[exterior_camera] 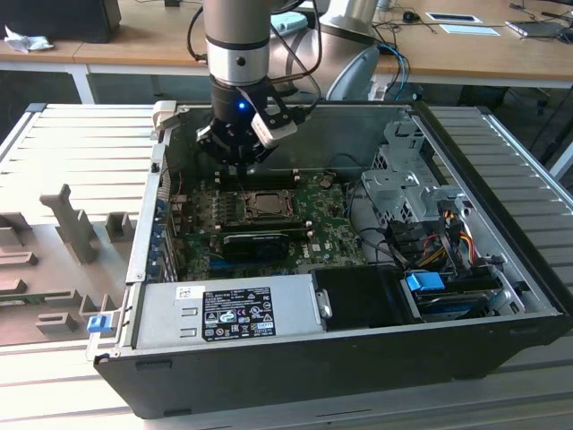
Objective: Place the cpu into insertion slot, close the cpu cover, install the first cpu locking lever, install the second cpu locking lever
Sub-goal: 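Install the first cpu locking lever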
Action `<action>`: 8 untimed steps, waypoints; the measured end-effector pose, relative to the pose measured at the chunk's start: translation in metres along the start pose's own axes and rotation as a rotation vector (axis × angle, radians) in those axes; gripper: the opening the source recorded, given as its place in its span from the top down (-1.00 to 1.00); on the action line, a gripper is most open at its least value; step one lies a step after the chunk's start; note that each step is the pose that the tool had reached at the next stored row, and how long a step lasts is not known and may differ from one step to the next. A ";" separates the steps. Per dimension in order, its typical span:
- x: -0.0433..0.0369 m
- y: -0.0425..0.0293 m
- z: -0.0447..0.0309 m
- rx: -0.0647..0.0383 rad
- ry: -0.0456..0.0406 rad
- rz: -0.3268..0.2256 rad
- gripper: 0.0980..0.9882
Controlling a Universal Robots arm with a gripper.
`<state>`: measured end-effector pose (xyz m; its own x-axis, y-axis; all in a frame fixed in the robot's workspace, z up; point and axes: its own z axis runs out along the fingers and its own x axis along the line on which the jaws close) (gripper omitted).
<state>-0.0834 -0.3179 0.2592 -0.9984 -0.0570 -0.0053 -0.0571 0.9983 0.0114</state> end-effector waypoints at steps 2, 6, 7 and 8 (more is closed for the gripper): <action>0.0046 0.0002 0.0000 0.000 0.0000 0.000 0.98; 0.0171 0.0014 0.0000 0.000 -0.0002 0.000 0.98; 0.0183 0.0030 0.0000 0.000 0.0000 0.000 0.98; 0.0189 0.0049 0.0000 0.000 0.0000 0.000 0.98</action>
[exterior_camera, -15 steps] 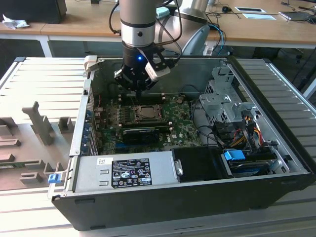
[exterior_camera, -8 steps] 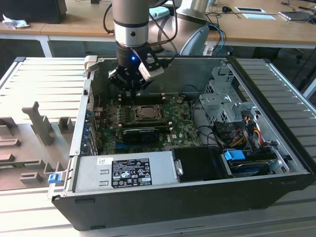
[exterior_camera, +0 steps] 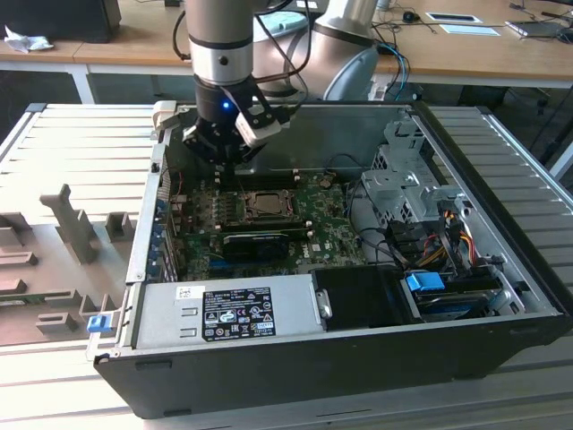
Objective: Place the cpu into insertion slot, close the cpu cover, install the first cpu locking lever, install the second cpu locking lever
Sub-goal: 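Install the first cpu locking lever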
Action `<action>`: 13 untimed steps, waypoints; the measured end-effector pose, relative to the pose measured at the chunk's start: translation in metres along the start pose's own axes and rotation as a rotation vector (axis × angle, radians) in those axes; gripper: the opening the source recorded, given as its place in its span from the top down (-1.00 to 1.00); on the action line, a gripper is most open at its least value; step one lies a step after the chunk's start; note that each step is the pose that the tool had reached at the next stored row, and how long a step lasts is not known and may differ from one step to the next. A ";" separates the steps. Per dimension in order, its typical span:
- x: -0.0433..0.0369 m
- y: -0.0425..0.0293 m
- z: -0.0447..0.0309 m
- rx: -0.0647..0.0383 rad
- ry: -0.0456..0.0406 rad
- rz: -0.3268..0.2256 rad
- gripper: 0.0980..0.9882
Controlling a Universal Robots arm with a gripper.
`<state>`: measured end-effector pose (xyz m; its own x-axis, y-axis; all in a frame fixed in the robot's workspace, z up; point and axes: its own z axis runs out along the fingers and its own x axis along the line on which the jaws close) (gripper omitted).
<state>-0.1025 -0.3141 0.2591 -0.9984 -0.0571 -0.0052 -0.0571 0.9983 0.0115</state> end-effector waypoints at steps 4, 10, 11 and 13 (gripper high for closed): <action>0.0041 0.0141 0.0003 0.000 -0.0001 0.000 0.98; 0.0044 0.0206 0.0005 0.000 -0.0001 -0.001 0.98; 0.0038 0.0210 0.0006 0.000 0.0001 -0.001 0.98; 0.0009 0.0211 0.0008 0.004 0.0003 -0.001 0.98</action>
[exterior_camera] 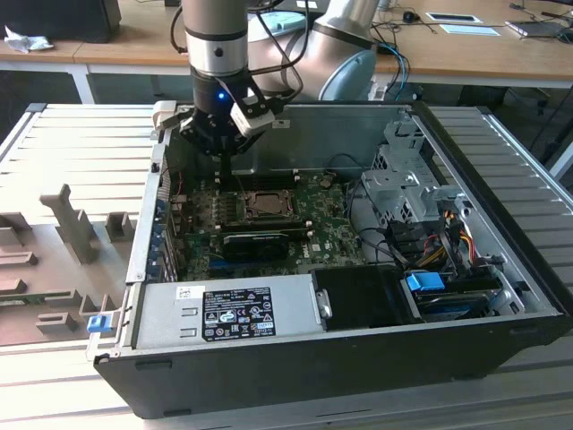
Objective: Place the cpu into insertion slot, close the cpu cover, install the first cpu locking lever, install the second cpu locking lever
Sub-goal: 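Install the first cpu locking lever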
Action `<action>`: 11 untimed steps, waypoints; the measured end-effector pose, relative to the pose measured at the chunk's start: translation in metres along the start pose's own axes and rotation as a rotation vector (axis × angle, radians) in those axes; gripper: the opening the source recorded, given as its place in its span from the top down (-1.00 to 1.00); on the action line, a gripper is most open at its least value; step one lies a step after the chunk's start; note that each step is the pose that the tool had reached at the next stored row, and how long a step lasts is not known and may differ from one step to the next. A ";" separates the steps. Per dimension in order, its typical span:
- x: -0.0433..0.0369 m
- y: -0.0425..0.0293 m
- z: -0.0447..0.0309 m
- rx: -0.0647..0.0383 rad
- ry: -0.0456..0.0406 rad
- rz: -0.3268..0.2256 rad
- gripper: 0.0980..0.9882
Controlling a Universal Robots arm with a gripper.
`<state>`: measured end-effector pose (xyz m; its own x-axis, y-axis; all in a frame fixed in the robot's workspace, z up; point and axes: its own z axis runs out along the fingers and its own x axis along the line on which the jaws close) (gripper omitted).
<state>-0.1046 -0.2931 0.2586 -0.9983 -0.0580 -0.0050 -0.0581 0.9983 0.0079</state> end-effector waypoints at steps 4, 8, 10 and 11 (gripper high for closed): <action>-0.0128 0.0004 0.0001 0.001 0.0000 0.000 0.98; -0.0434 -0.0011 0.0013 0.001 0.0019 0.000 0.98; -0.0548 -0.0018 0.0024 0.000 0.0031 0.000 0.98; -0.0592 -0.0022 0.0028 -0.010 0.0026 0.000 0.98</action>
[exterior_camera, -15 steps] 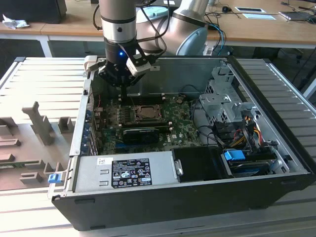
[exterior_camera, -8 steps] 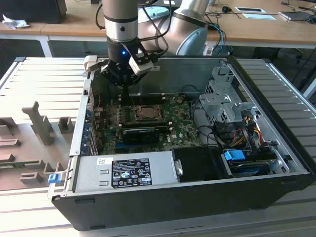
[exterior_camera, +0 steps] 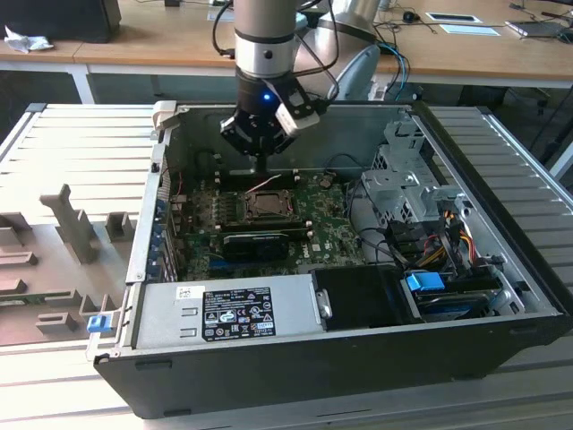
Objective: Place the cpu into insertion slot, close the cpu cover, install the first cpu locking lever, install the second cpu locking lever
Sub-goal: 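Install the first cpu locking lever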
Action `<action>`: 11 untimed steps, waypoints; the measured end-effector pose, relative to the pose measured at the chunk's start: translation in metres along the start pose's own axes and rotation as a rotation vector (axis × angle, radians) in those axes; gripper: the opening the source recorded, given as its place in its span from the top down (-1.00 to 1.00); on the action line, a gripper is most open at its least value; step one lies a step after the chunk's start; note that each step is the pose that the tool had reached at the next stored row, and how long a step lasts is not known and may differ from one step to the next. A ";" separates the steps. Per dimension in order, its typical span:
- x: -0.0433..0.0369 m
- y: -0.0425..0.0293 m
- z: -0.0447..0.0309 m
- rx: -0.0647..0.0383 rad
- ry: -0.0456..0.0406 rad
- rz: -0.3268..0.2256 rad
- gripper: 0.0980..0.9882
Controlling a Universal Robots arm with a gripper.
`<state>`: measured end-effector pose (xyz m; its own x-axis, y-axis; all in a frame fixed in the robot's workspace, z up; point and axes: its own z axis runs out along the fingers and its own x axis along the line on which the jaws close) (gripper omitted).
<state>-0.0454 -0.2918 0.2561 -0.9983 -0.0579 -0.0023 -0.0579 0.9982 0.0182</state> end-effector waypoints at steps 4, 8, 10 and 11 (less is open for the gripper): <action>-0.0034 -0.0002 0.0061 -0.018 -0.0011 -0.003 0.98; -0.0034 -0.0004 0.0135 -0.018 -0.0008 -0.014 0.98; -0.0034 -0.0004 0.0160 -0.018 -0.0021 -0.019 0.98; -0.0034 -0.0005 0.0164 -0.018 -0.0066 -0.022 0.98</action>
<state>-0.0419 -0.2918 0.2397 -0.9968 -0.0793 -0.0095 -0.0796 0.9962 0.0356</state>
